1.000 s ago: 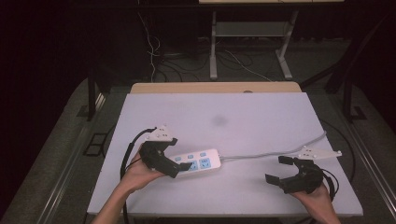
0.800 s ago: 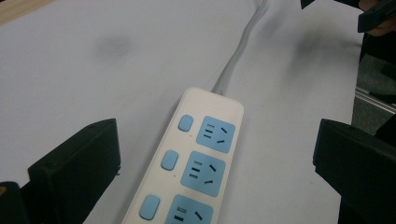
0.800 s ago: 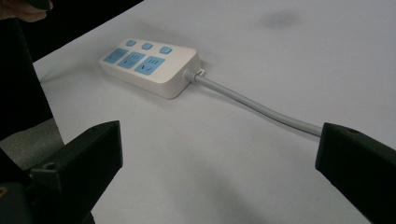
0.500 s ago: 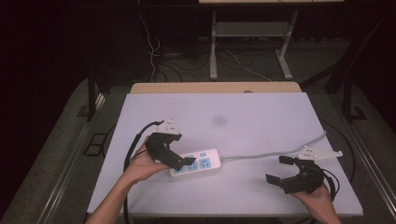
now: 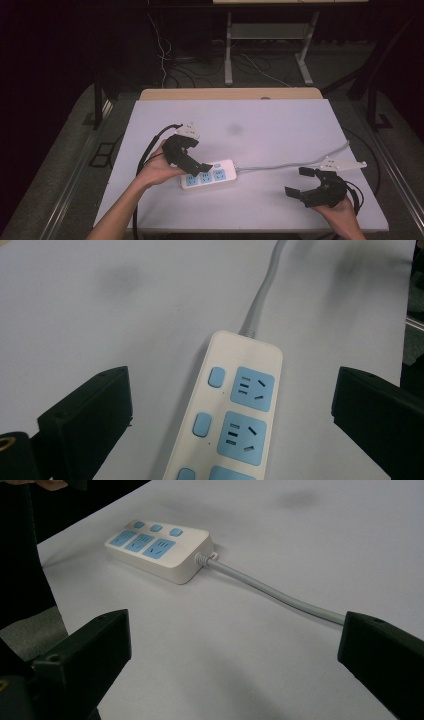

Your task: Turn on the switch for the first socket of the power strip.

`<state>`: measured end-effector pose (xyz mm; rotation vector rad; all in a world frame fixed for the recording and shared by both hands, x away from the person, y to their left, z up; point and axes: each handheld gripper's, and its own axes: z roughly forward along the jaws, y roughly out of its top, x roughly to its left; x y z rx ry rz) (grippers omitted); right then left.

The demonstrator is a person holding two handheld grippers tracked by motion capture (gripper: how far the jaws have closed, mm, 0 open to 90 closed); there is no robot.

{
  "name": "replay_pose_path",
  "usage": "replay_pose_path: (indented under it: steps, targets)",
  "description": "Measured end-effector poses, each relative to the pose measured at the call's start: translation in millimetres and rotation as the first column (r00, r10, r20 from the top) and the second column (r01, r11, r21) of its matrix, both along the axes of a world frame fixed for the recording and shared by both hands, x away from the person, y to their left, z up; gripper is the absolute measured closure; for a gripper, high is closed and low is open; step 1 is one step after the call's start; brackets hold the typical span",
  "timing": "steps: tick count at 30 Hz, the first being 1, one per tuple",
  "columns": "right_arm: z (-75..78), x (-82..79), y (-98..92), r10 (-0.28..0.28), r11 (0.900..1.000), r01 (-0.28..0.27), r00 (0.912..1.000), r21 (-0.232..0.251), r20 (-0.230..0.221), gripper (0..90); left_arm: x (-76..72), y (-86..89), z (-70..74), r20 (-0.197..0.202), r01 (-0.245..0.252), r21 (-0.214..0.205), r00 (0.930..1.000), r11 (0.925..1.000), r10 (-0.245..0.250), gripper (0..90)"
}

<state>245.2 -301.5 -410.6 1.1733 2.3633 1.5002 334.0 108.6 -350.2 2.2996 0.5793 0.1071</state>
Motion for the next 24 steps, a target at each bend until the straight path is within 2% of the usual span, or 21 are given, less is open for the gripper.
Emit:
replay_pose_path:
  steps: [14, 24]
  targets:
    - [-0.7, -0.2, 0.9, 0.006, 0.9999, -0.006, 1.0, -0.008, 0.001, 0.3, 10.5, -8.4, -5.1, -0.014, 0.019, 0.021, 0.9997, 0.9996, -0.019, 5.6]
    - [-1.6, -0.2, 1.6, 0.012, 0.9998, -0.012, 0.9999, -0.014, -0.003, 0.3, 18.9, -14.1, -9.0, -0.031, 0.024, 0.012, 0.9992, 0.9996, -0.023, 11.1]
